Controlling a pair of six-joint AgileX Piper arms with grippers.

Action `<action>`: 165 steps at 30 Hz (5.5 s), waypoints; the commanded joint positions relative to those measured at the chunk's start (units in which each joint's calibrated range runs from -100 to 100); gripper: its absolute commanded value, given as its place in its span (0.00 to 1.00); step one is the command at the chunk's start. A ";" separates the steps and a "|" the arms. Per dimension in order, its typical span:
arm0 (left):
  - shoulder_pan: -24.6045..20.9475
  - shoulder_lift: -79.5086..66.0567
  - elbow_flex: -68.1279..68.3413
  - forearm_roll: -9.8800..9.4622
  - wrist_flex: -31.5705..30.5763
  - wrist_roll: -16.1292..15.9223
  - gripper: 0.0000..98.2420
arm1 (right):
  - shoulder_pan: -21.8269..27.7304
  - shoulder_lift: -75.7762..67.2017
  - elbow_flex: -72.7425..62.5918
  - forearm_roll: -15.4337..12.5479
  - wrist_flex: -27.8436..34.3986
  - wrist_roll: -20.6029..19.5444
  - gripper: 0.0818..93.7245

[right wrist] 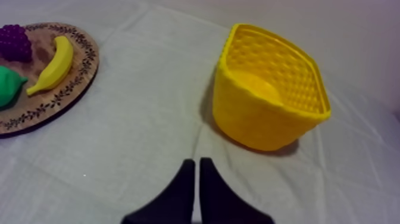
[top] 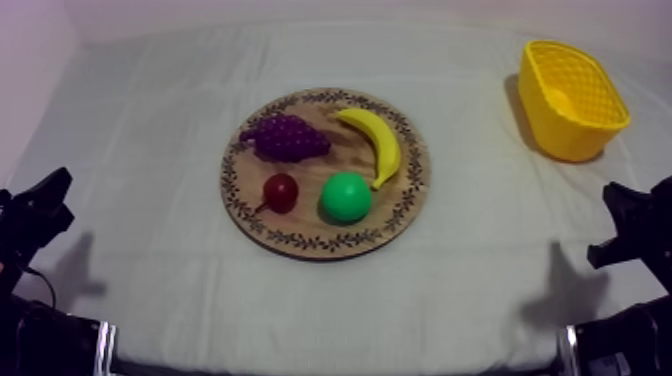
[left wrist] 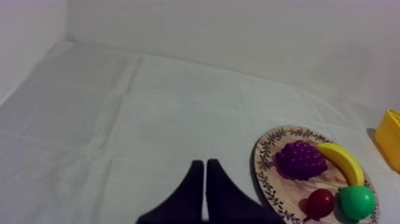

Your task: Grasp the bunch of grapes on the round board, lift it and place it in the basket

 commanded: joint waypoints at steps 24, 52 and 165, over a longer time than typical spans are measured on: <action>-0.03 0.00 -0.03 0.02 0.01 -0.01 0.00 | 0.01 0.02 -0.04 -0.02 -0.01 -0.01 0.00; -0.03 0.00 -0.03 0.02 0.01 -0.01 0.00 | 0.01 0.02 -0.04 -0.02 -0.01 -0.01 0.00; -0.03 0.00 -0.03 0.02 0.01 -0.01 0.00 | -28.78 122.33 -126.38 -0.75 45.04 12.83 0.00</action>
